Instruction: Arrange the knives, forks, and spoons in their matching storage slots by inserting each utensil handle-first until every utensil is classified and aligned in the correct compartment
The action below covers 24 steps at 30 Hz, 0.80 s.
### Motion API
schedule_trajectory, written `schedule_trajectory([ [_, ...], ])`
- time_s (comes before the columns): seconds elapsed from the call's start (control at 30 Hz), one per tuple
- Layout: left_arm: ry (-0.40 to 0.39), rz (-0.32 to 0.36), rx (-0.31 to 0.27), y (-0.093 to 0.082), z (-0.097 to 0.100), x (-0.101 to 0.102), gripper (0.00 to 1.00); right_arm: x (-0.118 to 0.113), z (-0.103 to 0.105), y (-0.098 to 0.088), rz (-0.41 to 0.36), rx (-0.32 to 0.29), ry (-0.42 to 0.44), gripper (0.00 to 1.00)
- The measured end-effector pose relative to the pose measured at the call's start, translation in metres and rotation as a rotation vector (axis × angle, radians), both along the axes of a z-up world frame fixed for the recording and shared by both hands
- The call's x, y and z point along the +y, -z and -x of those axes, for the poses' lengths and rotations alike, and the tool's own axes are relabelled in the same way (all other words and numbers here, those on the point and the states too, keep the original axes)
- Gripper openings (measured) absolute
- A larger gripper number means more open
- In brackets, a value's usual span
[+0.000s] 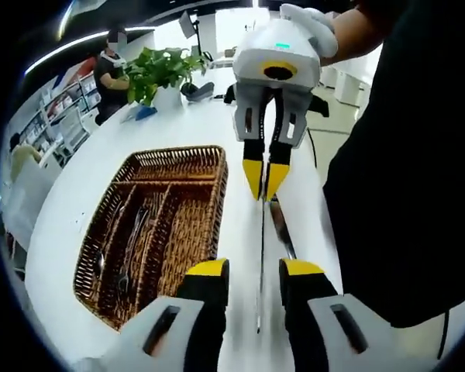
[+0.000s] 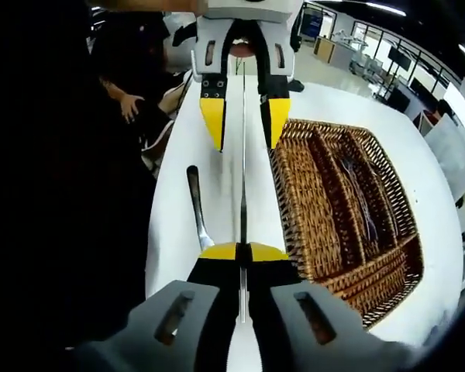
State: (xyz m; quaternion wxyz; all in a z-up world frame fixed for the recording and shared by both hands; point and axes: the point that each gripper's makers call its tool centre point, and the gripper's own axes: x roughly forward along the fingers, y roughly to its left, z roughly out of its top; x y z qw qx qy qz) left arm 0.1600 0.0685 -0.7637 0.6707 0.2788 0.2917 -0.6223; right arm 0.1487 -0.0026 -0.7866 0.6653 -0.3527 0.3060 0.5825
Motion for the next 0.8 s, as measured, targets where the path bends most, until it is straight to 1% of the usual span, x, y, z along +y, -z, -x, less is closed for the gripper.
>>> schedule_trajectory([
  [0.07,-0.017,0.008,-0.008,-0.004,-0.002,0.001,0.33,-0.005,-0.003,-0.003,0.035,-0.016,0.01,0.0],
  [0.17,-0.054,0.033,-0.028,-0.01,-0.006,0.005,0.42,-0.005,-0.006,-0.012,0.041,-0.03,0.013,0.0],
  [0.23,-0.108,0.074,-0.04,-0.016,-0.012,0.009,0.49,-0.007,-0.008,-0.015,0.063,-0.04,0.019,0.0],
  [0.33,-0.179,0.123,-0.065,-0.024,-0.02,0.016,0.65,-0.011,-0.012,-0.017,0.094,-0.053,0.024,0.0],
  [0.37,-0.214,0.149,-0.075,-0.028,-0.024,0.02,0.71,-0.013,-0.013,-0.018,0.108,-0.066,0.019,0.0],
  [0.4,-0.246,0.175,-0.067,-0.032,-0.026,0.022,0.74,-0.014,-0.015,-0.02,0.116,-0.09,-0.003,0.0],
  [0.43,-0.3,0.222,-0.047,-0.038,-0.028,0.025,0.76,-0.014,-0.014,-0.021,0.116,-0.083,0.007,0.0],
  [0.47,-0.326,0.242,-0.049,-0.042,-0.03,0.028,0.81,-0.014,-0.016,-0.022,0.121,-0.08,0.022,0.0],
  [0.53,-0.372,0.267,-0.066,-0.047,-0.034,0.037,0.88,-0.015,-0.017,-0.025,0.13,-0.071,0.033,0.0],
  [0.6,-0.417,0.265,-0.082,-0.049,-0.037,0.049,0.96,-0.017,-0.018,-0.029,0.148,-0.082,0.042,0.0],
  [0.67,-0.443,0.269,-0.096,-0.051,-0.037,0.058,0.99,-0.017,-0.019,-0.032,0.157,-0.086,0.043,0.0],
  [0.8,-0.494,0.275,-0.104,-0.054,-0.036,0.075,0.99,-0.016,-0.02,-0.042,0.181,-0.096,0.053,0.0],
])
